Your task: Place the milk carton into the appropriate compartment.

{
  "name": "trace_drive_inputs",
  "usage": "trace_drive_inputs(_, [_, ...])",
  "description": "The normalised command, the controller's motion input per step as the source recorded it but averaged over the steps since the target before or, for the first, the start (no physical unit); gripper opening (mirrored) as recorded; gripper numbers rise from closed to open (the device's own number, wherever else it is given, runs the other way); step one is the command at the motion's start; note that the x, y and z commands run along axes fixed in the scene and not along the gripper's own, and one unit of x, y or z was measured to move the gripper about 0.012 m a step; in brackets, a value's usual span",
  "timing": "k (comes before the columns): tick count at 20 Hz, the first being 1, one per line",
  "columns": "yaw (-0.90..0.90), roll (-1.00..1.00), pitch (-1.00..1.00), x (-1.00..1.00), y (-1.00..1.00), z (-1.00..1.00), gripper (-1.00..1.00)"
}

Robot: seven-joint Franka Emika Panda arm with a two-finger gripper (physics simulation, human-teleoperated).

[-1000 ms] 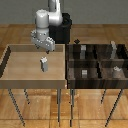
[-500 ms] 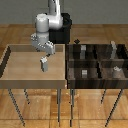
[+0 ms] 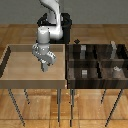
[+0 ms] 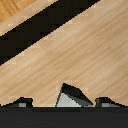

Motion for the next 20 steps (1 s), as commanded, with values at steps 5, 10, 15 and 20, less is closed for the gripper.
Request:
trace_drive_inputs(5, [0.00,0.00,0.00,0.00,0.00,-0.60,-1.00])
trace_drive_inputs(10, [0.00,0.00,0.00,0.00,0.00,0.00,-1.00])
trace_drive_inputs(15, [0.00,0.00,0.00,0.00,0.00,0.00,-1.00])
trace_drive_inputs(20, [0.00,0.00,0.00,0.00,0.00,0.20,-1.00])
